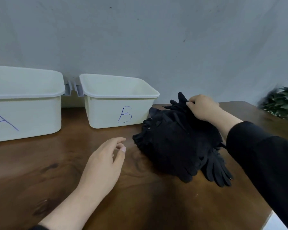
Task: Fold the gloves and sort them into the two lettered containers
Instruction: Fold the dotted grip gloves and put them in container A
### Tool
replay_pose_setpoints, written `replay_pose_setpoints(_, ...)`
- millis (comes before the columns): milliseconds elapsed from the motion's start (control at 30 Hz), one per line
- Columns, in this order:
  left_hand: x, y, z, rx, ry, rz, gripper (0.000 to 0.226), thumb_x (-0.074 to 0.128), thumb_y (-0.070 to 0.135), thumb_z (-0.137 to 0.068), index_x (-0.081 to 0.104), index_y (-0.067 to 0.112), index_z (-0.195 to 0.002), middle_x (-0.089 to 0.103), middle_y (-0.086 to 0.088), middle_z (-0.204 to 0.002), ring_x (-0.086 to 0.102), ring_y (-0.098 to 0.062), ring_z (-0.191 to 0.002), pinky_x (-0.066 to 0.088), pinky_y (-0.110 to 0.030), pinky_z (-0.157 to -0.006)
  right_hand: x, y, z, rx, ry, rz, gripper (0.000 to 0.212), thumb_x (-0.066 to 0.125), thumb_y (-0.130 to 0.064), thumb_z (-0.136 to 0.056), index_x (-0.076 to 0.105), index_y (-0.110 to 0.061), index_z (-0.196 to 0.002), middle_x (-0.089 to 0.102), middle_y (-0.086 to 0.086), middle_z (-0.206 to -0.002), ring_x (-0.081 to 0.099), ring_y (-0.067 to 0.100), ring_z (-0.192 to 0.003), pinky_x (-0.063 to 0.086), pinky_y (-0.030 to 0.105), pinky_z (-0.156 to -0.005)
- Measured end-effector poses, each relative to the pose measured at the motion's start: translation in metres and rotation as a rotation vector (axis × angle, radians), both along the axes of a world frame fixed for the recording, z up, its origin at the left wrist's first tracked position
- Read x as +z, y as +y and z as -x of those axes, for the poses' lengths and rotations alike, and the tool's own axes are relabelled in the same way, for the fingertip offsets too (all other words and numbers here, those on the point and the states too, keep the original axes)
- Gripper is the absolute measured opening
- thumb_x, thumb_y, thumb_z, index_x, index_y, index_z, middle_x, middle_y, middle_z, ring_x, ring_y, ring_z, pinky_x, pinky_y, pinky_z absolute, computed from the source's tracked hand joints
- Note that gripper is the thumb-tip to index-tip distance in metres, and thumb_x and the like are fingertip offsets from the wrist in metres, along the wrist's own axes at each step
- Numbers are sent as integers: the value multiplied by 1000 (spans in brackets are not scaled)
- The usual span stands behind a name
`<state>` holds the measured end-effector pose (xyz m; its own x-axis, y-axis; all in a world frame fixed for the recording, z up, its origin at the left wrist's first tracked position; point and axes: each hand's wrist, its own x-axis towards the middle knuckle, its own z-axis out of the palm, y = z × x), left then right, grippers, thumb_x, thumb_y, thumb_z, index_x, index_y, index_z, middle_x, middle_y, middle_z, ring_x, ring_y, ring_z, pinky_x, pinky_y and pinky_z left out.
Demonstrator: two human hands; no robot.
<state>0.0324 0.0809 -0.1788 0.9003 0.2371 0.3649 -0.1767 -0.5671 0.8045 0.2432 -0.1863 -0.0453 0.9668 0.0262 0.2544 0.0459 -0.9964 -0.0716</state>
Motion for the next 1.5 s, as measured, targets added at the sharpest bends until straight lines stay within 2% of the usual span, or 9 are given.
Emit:
replay_pose_setpoints(267,-1,3,-1,23,-4,61,24,51,36,-99,60,40,-121,59,29,-108,56,10,-103,46,-9,-84,68,30,49,280,-372,-536,30,39,-27,-106,52,-9,-85,50,1,-67,53,15,-64,37,29,-56)
replay_pose_setpoints(567,10,35,19,208,-20,180,25,47,37,-101,62,35,-121,63,21,-113,57,6,-100,41,-5,-81,50,99,138,475,510,-1166,25,53,-24,-102,72,-8,-104,74,12,-93,71,23,-81,58,37,-77)
replay_pose_setpoints(667,9,61,36,281,-30,184,24,47,36,-102,62,35,-121,64,21,-111,57,6,-101,39,-6,-81,23,124,153,445,588,-1126,31,55,-27,-100,71,-1,-108,73,16,-97,69,28,-87,53,40,-79)
replay_pose_setpoints(867,8,102,66,405,-72,141,19,51,30,-101,66,29,-113,65,21,-101,56,10,-96,39,1,-75,-16,176,187,624,41,-678,28,50,-35,-103,67,-18,-89,63,-11,-73,57,0,-65,45,18,-62)
replay_pose_setpoints(933,7,109,72,427,-91,102,19,52,26,-100,67,28,-112,65,20,-102,57,8,-97,40,-2,-80,-50,186,208,699,206,-548,30,48,-48,-102,66,-34,-122,69,-21,-109,61,-5,-101,49,19,-92)
replay_pose_setpoints(1067,3,114,76,418,-98,-20,21,52,17,-99,67,26,-111,62,18,-101,58,1,-95,46,-18,-86,-124,180,235,772,286,-205,64,30,-62,-99,34,-33,-156,33,-22,-158,24,-5,-146,17,26,-124)
replay_pose_setpoints(1200,0,106,74,273,-47,-205,21,53,18,-98,70,23,-110,62,16,-106,55,-3,-101,46,-25,-92,-139,179,234,783,295,-280,62,25,-54,-103,25,-30,-159,20,-23,-162,6,-13,-147,1,15,-122)
replay_pose_setpoints(1367,8,96,76,286,-80,-399,28,46,33,-98,72,27,-106,65,16,-108,55,-8,-106,34,-32,-95,-146,180,232,694,120,-373,41,39,-36,-108,55,-25,-144,45,-15,-154,34,-3,-142,17,7,-113)
replay_pose_setpoints(1500,9,91,79,200,-142,-509,31,43,37,-98,72,27,-100,66,17,-104,57,-7,-100,35,-33,-93,-147,180,232,736,136,-315,42,36,-32,-110,54,-18,-146,48,-4,-154,36,6,-145,20,15,-120)
